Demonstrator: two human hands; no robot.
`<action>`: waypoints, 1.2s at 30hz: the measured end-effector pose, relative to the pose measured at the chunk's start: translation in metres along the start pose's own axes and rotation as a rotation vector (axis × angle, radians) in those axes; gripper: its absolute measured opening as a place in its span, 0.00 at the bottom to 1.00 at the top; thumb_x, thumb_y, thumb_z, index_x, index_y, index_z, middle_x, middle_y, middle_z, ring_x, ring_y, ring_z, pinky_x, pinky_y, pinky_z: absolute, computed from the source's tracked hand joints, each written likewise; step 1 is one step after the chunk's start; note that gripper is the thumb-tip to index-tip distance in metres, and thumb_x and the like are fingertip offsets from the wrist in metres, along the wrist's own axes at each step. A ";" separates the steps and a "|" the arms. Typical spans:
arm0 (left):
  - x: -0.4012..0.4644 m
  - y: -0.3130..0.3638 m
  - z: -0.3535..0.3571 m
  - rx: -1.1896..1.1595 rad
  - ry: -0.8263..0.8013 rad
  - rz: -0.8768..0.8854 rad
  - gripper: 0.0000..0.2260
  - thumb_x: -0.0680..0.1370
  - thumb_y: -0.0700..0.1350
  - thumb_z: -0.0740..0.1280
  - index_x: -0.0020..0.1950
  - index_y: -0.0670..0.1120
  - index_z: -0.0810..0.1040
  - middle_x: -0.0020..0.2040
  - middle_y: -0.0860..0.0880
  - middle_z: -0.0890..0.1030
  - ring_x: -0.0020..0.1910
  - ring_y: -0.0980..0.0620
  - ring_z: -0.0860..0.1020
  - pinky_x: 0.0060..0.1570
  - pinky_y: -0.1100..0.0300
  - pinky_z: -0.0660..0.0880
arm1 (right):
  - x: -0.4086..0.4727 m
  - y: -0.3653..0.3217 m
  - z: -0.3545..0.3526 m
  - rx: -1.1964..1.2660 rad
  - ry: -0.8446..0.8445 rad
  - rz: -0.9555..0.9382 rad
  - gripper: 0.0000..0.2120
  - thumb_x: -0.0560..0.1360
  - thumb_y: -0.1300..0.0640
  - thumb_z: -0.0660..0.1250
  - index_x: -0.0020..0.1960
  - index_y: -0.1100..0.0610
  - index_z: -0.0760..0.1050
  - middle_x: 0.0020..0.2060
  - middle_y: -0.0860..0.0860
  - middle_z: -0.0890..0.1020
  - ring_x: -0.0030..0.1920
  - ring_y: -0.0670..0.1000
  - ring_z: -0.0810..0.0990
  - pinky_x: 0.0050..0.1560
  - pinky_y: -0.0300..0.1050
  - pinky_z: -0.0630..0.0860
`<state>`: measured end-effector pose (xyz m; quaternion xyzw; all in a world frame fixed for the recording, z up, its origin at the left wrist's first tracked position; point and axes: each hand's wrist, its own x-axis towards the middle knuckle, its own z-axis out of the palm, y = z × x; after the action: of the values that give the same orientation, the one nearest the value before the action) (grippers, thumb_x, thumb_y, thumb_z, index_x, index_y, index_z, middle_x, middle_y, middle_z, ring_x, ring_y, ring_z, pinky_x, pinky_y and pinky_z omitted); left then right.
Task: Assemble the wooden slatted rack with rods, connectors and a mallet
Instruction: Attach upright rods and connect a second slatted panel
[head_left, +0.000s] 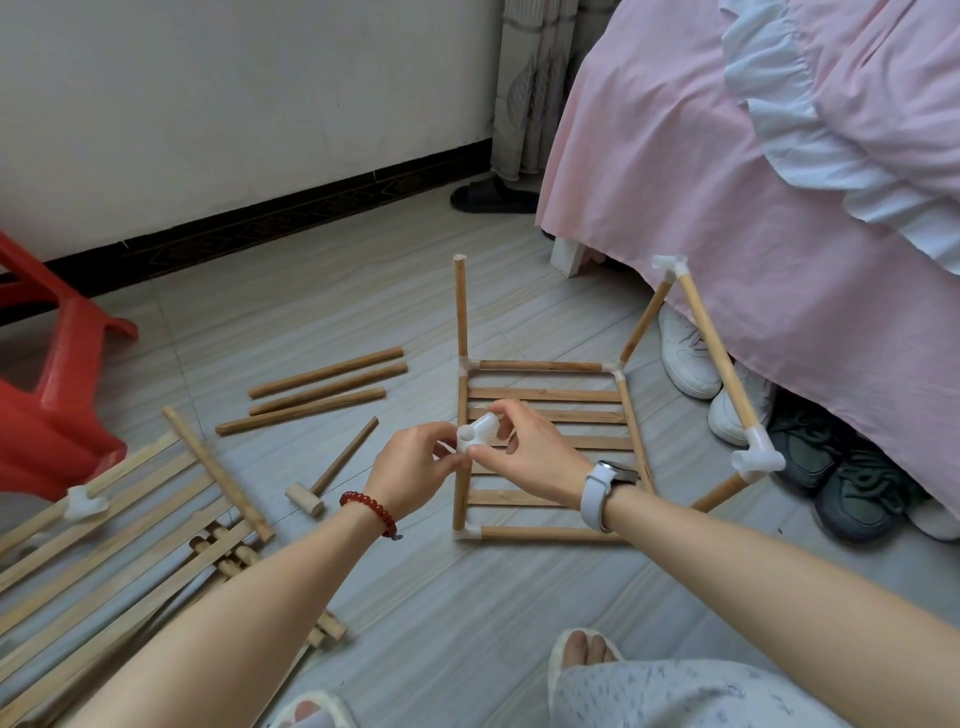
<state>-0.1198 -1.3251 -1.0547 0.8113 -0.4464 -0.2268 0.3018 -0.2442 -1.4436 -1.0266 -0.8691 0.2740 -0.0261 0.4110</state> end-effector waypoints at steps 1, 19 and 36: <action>0.000 0.000 0.001 -0.009 0.003 0.002 0.10 0.76 0.46 0.69 0.57 0.49 0.80 0.48 0.56 0.82 0.48 0.59 0.79 0.51 0.55 0.78 | -0.001 -0.001 0.000 -0.022 -0.010 -0.010 0.28 0.74 0.44 0.67 0.68 0.53 0.64 0.46 0.43 0.71 0.42 0.41 0.71 0.44 0.37 0.69; 0.004 -0.007 -0.004 -0.124 -0.069 0.006 0.09 0.77 0.44 0.68 0.56 0.47 0.80 0.49 0.54 0.81 0.44 0.63 0.78 0.43 0.74 0.73 | -0.002 -0.016 -0.001 -0.297 -0.210 -0.053 0.33 0.80 0.50 0.59 0.77 0.55 0.45 0.58 0.56 0.78 0.53 0.54 0.77 0.51 0.47 0.74; 0.002 -0.018 -0.002 -0.140 0.027 0.034 0.29 0.74 0.49 0.71 0.72 0.51 0.64 0.63 0.58 0.67 0.55 0.57 0.75 0.50 0.60 0.77 | 0.006 0.007 -0.006 -0.037 -0.096 -0.107 0.17 0.78 0.60 0.62 0.67 0.54 0.72 0.60 0.50 0.77 0.54 0.44 0.74 0.52 0.31 0.67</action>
<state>-0.1072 -1.3188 -1.0656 0.7834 -0.4391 -0.2413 0.3678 -0.2441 -1.4544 -1.0287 -0.8902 0.2073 -0.0012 0.4057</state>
